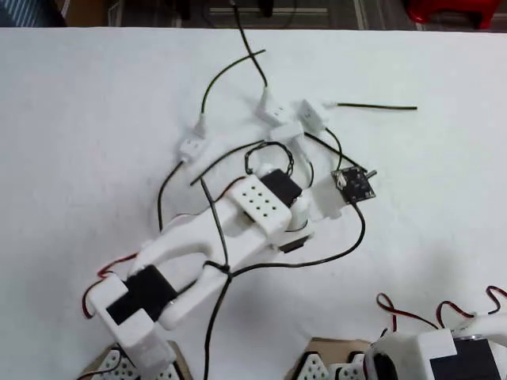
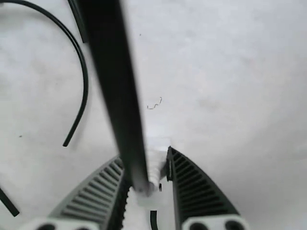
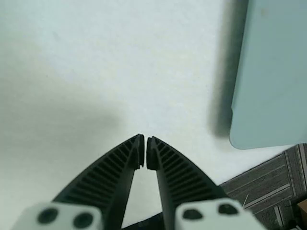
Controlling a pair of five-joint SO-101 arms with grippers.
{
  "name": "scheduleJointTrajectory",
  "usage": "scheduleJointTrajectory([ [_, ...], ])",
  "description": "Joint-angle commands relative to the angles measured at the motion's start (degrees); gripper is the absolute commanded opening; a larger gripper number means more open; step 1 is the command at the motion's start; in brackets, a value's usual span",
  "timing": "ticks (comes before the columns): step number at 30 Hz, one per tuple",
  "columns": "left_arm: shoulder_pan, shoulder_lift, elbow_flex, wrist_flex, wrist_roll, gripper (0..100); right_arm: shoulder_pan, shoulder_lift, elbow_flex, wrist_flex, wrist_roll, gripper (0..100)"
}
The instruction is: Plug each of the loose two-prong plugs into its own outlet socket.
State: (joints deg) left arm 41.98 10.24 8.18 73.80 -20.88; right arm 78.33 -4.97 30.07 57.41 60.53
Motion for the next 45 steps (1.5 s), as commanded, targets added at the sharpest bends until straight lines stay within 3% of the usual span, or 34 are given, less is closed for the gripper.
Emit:
scheduleJointTrajectory([
  [1, -0.66, -3.74, -0.09, -0.35, 0.0, 2, 0.04, -0.31, -0.26, 0.31, -0.35, 1.8],
  [28, -0.75, -3.74, 0.18, 0.79, 0.62, 2, 0.04, -0.75, -0.26, 0.31, -0.35, 1.8],
  [34, -1.1, -4.26, 5.8, -4.31, 0.62, 2, 0.04, -0.75, -0.35, 0.31, -0.35, 1.8],
  [39, -1.1, -15.16, 13.1, -7.47, 3.52, 2, 0.04, -0.75, -0.35, 0.31, -0.35, 1.8],
  [45, -1.1, -35.38, 32.88, -19.69, 3.52, 3, 0.04, -0.75, -0.35, 0.31, -0.35, 1.8],
])
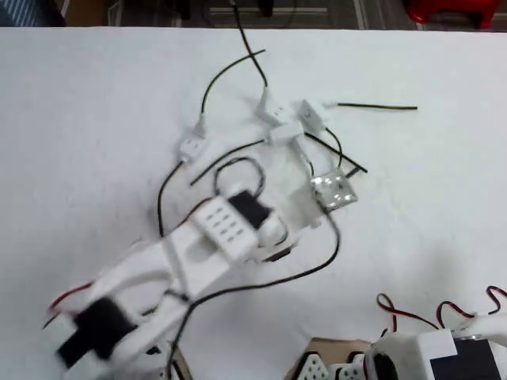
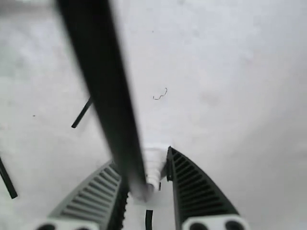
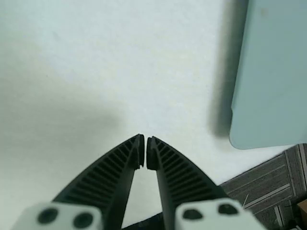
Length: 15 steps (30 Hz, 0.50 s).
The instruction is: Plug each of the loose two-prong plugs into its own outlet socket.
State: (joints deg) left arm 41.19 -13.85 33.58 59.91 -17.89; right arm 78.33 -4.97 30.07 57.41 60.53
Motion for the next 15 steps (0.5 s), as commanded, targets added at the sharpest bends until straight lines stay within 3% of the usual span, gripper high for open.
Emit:
scheduleJointTrajectory([
  [1, -0.31, -14.02, 10.37, -7.47, 0.53, 3, 0.04, -0.75, -0.35, 0.31, -0.35, 1.8],
  [8, -0.31, -14.2, 16.97, -12.04, 0.7, 3, 0.04, -0.75, -0.26, 0.4, -0.26, 1.8],
  [15, -4.09, 0.04, 8.97, -12.48, 0.53, 3, 0.04, -0.66, -0.26, 2.24, -0.26, 1.8],
])
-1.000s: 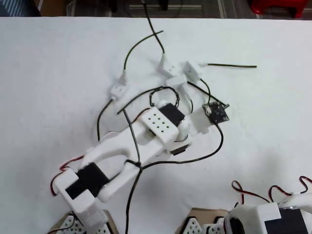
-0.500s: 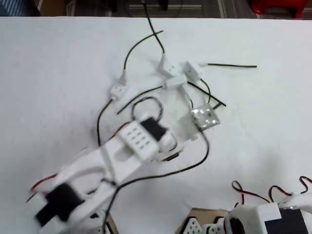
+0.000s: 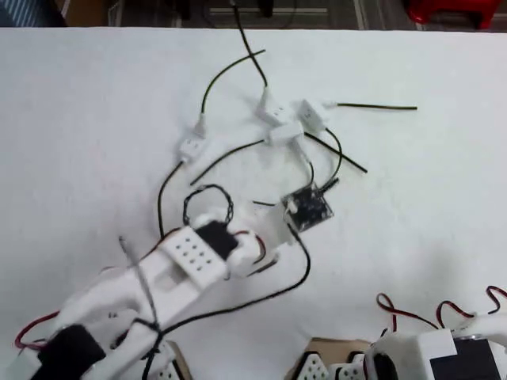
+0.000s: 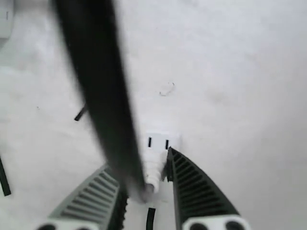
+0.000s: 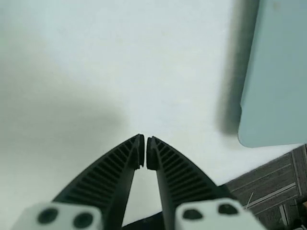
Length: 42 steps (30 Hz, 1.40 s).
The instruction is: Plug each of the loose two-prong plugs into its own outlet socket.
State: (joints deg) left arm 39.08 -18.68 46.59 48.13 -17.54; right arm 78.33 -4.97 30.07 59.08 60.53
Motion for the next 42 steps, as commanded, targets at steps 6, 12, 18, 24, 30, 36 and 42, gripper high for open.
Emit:
scheduleJointTrajectory([
  [6, 1.8, 3.12, -5.36, -0.35, 0.44, 3, 0.13, -0.66, -0.26, 0.4, -0.18, 1.8],
  [12, 7.25, -4.62, 0.7, -0.7, 1.49, 3, 0.13, -0.75, -0.44, 0.4, -0.18, 1.8],
  [18, 7.43, -14.64, 2.64, -0.26, 2.64, 3, 0.13, -0.48, -0.35, 0.48, -0.18, 1.8],
  [24, 7.43, -18.42, 4.4, -0.53, 2.55, 3, 0.04, -0.4, -0.26, 0.66, -0.26, 1.8],
  [30, 10.59, -18.33, 10.46, -3.87, 2.55, 3, 0.04, -0.75, -0.26, 0.75, -0.26, 1.8],
  [36, 10.86, -18.33, 11.78, -4.22, 1.58, 3, 0.04, -0.75, -0.26, 2.68, -0.26, 1.8],
  [42, 10.86, -18.24, 11.78, -5.98, 1.41, 3, 0.04, -0.75, -0.26, 2.59, -0.26, 1.8],
])
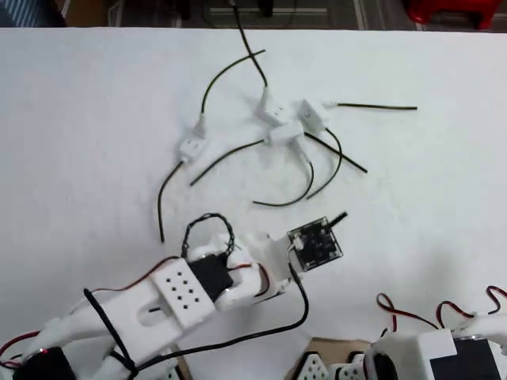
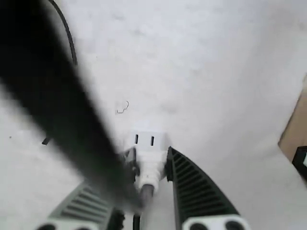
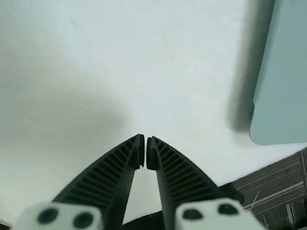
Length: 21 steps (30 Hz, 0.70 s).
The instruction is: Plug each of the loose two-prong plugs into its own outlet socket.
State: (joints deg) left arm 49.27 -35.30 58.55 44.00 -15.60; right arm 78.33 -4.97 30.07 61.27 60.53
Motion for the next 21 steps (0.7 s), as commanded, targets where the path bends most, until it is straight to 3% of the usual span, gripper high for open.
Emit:
scheduleJointTrajectory([
  [1, 0.57, -1.54, -0.18, -2.29, -0.53, 3, 0.04, -0.75, -0.26, 0.4, -0.26, 1.8],
  [8, 0.66, 6.11, -1.05, -6.07, -2.64, 2, 0.04, -0.75, -0.26, 0.4, -0.26, 1.8],
  [21, 0.66, 6.64, -1.23, -7.3, -4.92, 3, 0.13, -0.57, -0.26, 0.4, -0.26, 1.8],
])
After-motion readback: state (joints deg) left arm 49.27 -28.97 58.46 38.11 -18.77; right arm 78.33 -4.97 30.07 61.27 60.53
